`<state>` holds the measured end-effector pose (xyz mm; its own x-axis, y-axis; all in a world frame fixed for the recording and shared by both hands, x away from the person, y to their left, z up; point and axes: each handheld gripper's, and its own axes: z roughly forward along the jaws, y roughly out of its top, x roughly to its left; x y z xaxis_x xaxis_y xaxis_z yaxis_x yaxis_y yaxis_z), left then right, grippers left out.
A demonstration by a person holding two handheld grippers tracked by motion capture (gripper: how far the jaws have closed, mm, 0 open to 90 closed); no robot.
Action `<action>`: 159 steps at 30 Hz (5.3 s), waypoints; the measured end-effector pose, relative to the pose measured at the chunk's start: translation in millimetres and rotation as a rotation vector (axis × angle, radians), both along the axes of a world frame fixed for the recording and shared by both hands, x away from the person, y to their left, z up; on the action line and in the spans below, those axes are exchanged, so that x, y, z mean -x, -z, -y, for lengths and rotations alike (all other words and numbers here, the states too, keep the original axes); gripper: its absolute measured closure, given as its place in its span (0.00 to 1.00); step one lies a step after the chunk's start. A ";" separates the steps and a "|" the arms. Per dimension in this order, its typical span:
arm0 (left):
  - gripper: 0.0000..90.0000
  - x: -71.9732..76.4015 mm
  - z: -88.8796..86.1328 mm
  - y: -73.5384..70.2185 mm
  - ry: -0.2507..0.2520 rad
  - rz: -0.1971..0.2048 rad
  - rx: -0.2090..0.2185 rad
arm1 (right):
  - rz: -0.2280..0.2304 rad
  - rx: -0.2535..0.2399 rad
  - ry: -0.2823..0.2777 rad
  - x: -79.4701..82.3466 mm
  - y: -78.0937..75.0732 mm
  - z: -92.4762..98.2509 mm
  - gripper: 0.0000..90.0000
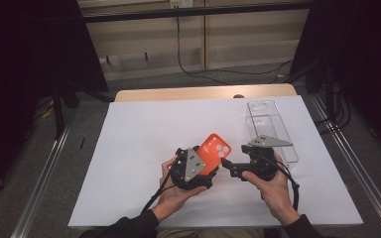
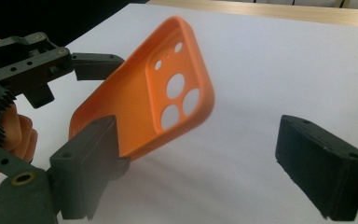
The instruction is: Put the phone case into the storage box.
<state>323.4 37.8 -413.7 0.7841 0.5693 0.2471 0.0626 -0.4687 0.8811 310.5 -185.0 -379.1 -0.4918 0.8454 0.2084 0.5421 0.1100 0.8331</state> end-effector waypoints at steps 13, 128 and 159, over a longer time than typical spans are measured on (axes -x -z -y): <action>0.18 -0.2 3.3 1.0 -0.016 0.022 -0.006 | -0.065 0.044 0.009 -7.6 -9.8 -6.3 0.33; 0.02 -7.4 -48.8 2.4 -0.031 -0.064 0.241 | -0.112 -0.225 0.148 -19.3 -18.5 22.9 0.92; 0.02 -1.8 -92.8 0.4 -0.030 -0.077 0.319 | -0.046 -0.180 0.159 -18.0 -23.7 33.8 0.92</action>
<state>325.2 130.6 -414.1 0.7751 0.6317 -0.0066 0.1445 -0.1671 0.9753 328.5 -218.8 -355.4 -0.3417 0.8589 0.3816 0.5783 -0.1279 0.8058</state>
